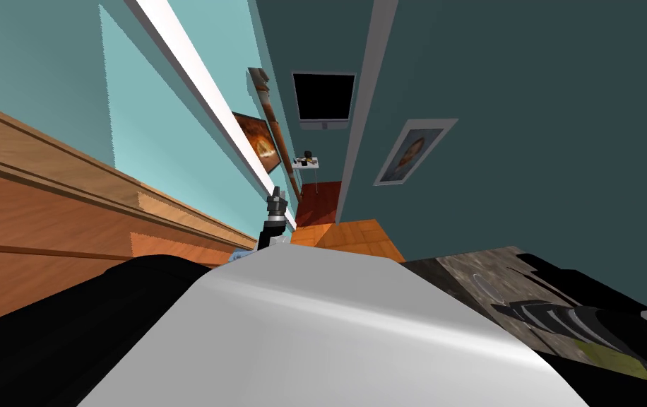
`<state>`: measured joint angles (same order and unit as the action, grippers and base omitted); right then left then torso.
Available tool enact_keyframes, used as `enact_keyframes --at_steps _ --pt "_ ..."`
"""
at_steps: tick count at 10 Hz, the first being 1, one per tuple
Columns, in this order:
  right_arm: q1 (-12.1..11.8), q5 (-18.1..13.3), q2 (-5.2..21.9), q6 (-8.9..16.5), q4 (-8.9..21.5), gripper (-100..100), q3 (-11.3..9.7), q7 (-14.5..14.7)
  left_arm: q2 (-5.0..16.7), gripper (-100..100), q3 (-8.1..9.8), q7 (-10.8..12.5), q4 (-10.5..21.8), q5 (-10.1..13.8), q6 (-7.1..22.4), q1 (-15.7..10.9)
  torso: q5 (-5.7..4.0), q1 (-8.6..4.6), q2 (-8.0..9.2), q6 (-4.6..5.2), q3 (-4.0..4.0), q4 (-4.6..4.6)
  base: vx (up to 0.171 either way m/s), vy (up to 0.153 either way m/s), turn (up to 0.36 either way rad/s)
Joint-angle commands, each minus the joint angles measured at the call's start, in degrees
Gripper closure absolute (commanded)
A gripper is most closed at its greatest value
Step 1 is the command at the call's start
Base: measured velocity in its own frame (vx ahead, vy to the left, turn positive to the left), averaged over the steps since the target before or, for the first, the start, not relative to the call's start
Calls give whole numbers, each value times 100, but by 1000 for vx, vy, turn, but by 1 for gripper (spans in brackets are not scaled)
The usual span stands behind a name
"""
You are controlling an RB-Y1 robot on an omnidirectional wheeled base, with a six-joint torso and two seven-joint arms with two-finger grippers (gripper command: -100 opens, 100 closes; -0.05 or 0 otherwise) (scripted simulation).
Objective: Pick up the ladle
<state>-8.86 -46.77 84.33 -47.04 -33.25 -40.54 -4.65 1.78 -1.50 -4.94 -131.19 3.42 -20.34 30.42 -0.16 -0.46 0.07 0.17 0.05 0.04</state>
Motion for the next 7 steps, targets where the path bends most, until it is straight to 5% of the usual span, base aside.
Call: enact_keyframes --at_steps 1,3,4,5,7 --pt "76 -32 -57 -87 286 -100 -9 69 0 0 0 0 0 0 0 0 0 0 0 0 0 0 -20 4 -11" --pt "35 -14 -27 -59 205 -100 -3 43 -1 0 -1 0 0 0 0 0 11 38 3 0 2 1 -6 14 -5" --pt "39 -16 -33 -66 219 0 -3 52 -1 0 -1 0 0 0 0 0 12 38 1 -1 1 1 0 0 0" --pt "3 -18 -204 70 282 -100 -13 77 -1 0 -1 0 0 0 0 0 11 36 0 -1 0 0 3 -21 75" --pt "-21 -19 -319 160 325 -100 -20 95 0 0 -1 0 0 0 0 0 6 20 -5 -2 -2 -1 10 -38 59"
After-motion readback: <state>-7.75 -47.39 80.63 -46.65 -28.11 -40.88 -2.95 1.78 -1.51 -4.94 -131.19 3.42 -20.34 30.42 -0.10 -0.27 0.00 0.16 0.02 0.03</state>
